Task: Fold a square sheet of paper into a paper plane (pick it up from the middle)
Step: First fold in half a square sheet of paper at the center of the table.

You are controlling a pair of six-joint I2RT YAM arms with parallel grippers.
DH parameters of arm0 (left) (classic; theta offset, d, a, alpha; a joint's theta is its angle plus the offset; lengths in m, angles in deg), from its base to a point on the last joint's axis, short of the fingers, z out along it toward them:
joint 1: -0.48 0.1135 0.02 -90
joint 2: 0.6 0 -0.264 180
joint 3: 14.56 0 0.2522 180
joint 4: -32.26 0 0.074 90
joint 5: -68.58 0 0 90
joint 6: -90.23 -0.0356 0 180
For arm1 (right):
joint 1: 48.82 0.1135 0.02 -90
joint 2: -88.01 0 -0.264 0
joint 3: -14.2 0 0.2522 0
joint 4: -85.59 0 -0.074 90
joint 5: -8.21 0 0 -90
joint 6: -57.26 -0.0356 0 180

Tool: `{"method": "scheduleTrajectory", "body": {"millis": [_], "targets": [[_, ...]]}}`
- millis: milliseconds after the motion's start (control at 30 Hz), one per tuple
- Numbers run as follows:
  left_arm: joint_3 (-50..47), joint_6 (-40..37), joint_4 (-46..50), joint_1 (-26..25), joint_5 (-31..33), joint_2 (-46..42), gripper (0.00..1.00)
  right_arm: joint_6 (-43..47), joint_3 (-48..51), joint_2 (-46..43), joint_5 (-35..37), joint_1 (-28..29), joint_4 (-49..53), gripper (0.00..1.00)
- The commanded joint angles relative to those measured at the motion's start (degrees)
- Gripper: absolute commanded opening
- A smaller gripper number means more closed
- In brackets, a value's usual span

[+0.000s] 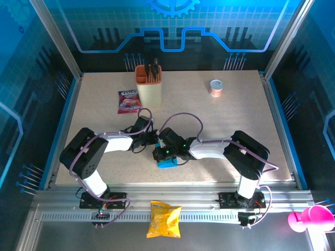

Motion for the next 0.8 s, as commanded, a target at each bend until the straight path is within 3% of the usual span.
{"method": "scheduleTrajectory", "body": {"millis": [0,500,767], "targets": [[0.09,-0.84,1.01,-0.12,-1.39,1.59,0.00,-2.75,2.75,3.70,0.01,0.59,-2.06,0.00],[0.26,-0.92,1.32,-0.12,-1.19,2.65,0.00,-6.78,12.12,2.14,2.29,3.26,-10.23,0.00],[0.43,-1.38,1.59,-0.12,-0.85,3.26,0.00,-5.93,11.39,2.68,1.09,4.63,-7.89,0.00]]}}
